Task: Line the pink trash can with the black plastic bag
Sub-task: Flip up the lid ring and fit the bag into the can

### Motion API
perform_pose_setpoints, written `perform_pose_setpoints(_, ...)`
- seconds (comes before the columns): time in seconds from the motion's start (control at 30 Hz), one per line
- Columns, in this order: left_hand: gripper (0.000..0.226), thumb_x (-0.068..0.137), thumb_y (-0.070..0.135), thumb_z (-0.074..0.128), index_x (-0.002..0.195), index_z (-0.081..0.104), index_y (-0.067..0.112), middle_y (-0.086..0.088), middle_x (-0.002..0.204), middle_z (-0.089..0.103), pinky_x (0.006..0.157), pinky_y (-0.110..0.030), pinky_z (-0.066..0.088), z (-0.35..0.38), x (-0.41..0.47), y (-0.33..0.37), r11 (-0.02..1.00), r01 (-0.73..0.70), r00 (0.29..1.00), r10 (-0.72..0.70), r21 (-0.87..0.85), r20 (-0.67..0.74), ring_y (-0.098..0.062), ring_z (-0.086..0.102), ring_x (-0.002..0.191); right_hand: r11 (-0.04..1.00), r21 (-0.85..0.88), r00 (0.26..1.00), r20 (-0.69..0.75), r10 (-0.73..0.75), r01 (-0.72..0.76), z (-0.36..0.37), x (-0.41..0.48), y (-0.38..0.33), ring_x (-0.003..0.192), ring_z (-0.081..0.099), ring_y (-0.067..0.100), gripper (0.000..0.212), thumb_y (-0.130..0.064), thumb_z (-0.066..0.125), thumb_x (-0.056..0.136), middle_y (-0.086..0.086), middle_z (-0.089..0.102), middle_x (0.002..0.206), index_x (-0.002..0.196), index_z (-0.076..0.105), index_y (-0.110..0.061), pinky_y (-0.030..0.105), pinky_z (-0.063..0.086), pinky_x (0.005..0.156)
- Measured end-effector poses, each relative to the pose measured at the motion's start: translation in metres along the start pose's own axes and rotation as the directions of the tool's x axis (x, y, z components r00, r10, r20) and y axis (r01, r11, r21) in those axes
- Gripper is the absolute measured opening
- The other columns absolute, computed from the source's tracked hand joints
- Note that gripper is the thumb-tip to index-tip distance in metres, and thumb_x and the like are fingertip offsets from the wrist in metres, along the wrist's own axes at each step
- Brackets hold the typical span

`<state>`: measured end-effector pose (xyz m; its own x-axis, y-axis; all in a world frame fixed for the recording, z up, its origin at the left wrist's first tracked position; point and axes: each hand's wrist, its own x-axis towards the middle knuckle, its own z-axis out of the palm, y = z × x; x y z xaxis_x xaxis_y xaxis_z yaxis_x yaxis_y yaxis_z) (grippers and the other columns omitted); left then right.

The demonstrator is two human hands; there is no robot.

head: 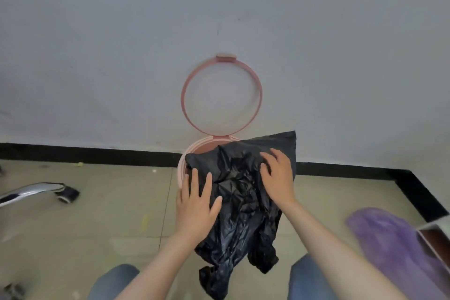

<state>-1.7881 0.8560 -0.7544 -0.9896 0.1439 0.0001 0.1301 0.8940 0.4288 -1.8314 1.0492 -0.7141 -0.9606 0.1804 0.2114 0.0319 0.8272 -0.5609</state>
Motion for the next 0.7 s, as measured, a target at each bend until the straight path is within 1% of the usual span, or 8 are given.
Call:
perform_pose_setpoints(0.07,0.075,0.079,0.066,0.004,0.144,-0.008,0.029,-0.011,0.155,-0.015,0.116,-0.045,0.003,0.004,0.004,0.004,1.0,0.0,0.996,0.0,0.009,0.085,-0.03,-0.016,0.141,0.972,0.04,0.969,-0.081,0.233,-0.23,-0.016,0.003,0.023,0.139,0.019,0.031,0.047,-0.026,0.05,0.092,0.017,0.029,0.148,0.136,0.038,-0.015,0.043,0.021,0.113)
perform_pose_setpoints(0.13,0.072,0.083,0.067,0.011,0.143,-0.011,0.033,-0.01,0.154,-0.018,0.115,-0.047,0.0,0.009,0.014,0.006,1.0,-0.004,0.993,0.001,0.023,0.121,-0.031,-0.019,0.14,0.879,0.236,0.905,0.005,0.426,-0.415,-0.026,0.01,0.038,0.141,0.013,0.03,0.065,-0.036,0.054,0.089,0.014,0.017,0.153,0.143,0.022,-0.02,0.046,0.021,0.114)
perform_pose_setpoints(0.23,0.07,0.086,0.065,0.016,0.143,-0.009,0.033,-0.011,0.155,-0.017,0.115,-0.047,0.0,0.015,0.024,0.005,1.0,-0.005,0.991,0.003,0.02,0.135,-0.033,-0.016,0.14,0.711,0.513,0.876,0.231,0.424,-0.48,-0.023,0.008,0.041,0.143,0.013,0.023,0.076,-0.037,0.054,0.089,0.002,0.01,0.156,0.145,0.004,-0.027,0.043,0.021,0.115)
perform_pose_setpoints(0.3,0.067,0.09,0.059,0.022,0.143,-0.007,0.032,-0.01,0.155,-0.017,0.116,-0.045,0.002,0.017,0.023,0.004,1.0,-0.016,0.986,0.02,-0.024,0.166,-0.033,-0.013,0.141,0.72,0.521,0.888,0.311,0.34,-0.458,-0.014,-0.003,0.035,0.142,0.015,0.019,0.07,-0.038,0.049,0.091,-0.003,0.012,0.156,0.144,0.004,-0.03,0.04,0.021,0.115)
perform_pose_setpoints(0.4,0.066,0.091,0.056,0.026,0.144,-0.006,0.032,-0.009,0.154,-0.019,0.116,-0.043,0.006,0.017,0.016,0.005,0.986,-0.042,0.976,0.075,-0.162,0.204,-0.031,-0.009,0.142,0.89,0.332,0.923,0.328,0.2,-0.311,-0.001,-0.015,0.027,0.142,0.018,0.017,0.063,-0.042,0.045,0.092,-0.004,0.016,0.155,0.144,0.011,-0.031,0.039,0.02,0.116)
perform_pose_setpoints(0.5,0.062,0.093,0.05,0.028,0.144,-0.002,0.031,-0.007,0.154,-0.018,0.116,-0.04,0.007,0.015,0.017,0.004,0.949,-0.049,0.977,0.11,-0.31,0.183,-0.027,-0.008,0.143,0.997,0.053,0.916,0.401,0.027,-0.052,0.011,-0.017,0.015,0.142,0.018,0.021,0.063,-0.048,0.039,0.092,-0.002,0.016,0.156,0.144,0.006,-0.033,0.046,0.02,0.116)
perform_pose_setpoints(0.6,0.056,0.097,0.039,0.025,0.145,0.001,0.024,-0.008,0.155,-0.013,0.116,-0.036,0.007,0.017,0.014,0.0,0.95,-0.043,0.979,0.102,-0.311,0.177,-0.024,-0.006,0.143,0.962,-0.224,0.818,0.576,0.004,0.153,0.03,-0.019,0.013,0.141,0.018,0.027,0.058,-0.046,0.03,0.096,0.002,0.013,0.157,0.145,0.002,-0.032,0.05,0.02,0.114)
perform_pose_setpoints(0.7,0.053,0.099,0.034,0.021,0.146,0.004,0.015,-0.009,0.156,-0.003,0.116,-0.036,0.003,0.021,0.013,-0.01,0.998,-0.039,0.975,0.051,-0.058,0.216,-0.024,-0.006,0.143,0.854,-0.449,0.675,0.718,0.17,0.262,0.042,-0.017,0.016,0.136,0.027,0.032,0.05,-0.043,0.022,0.098,0.01,0.03,0.151,0.144,0.017,-0.022,0.052,0.013,0.115)
